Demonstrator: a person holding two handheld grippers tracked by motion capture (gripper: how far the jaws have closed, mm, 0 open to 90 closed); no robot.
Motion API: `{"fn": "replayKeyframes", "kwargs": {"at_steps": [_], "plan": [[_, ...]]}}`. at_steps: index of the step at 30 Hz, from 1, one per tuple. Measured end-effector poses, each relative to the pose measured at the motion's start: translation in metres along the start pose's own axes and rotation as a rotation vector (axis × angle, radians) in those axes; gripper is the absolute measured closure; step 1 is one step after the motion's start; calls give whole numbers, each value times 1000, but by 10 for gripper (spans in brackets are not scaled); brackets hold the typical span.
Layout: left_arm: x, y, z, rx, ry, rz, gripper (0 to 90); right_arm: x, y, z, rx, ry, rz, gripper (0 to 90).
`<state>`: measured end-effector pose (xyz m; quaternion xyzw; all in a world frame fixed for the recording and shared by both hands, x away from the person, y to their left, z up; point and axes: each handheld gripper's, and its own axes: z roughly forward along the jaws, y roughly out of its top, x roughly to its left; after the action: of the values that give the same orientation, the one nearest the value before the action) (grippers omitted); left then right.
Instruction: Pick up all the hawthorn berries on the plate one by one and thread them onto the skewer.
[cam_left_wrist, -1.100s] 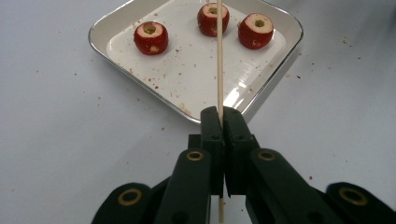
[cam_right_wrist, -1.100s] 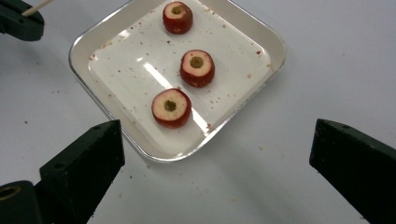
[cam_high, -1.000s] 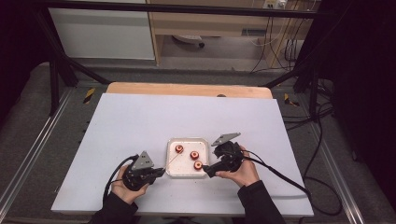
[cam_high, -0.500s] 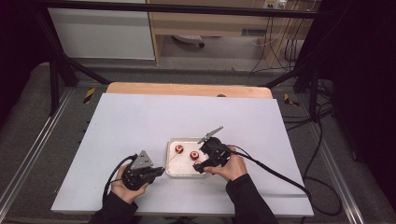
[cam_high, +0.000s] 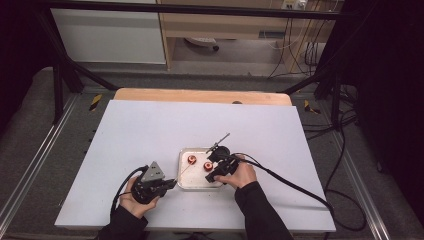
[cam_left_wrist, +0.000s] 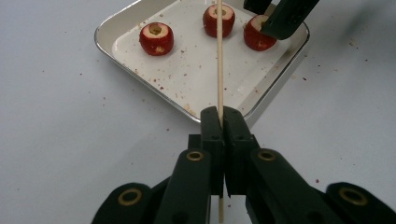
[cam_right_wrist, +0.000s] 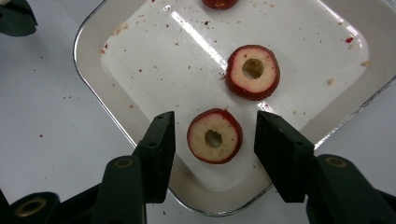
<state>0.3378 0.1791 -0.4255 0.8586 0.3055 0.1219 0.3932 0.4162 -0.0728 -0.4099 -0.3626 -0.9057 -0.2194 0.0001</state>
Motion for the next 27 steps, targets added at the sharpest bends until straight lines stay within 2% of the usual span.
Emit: {"fn": "replayKeyframes", "kwargs": {"at_steps": [6, 22, 24, 27], "plan": [[0, 0, 0, 1, 0, 0, 881, -3, 2, 4, 9, 25, 19, 560], [-1, 0, 0, 1, 3, 3, 881, -6, 2, 6, 38, 37, 37, 601], [-1, 0, 0, 0, 4, 3, 881, -5, 3, 5, 34, 39, 46, 601], [-1, 0, 0, -5, 5, 1, 881, -5, 3, -3, -4, 58, 73, 603]]}}
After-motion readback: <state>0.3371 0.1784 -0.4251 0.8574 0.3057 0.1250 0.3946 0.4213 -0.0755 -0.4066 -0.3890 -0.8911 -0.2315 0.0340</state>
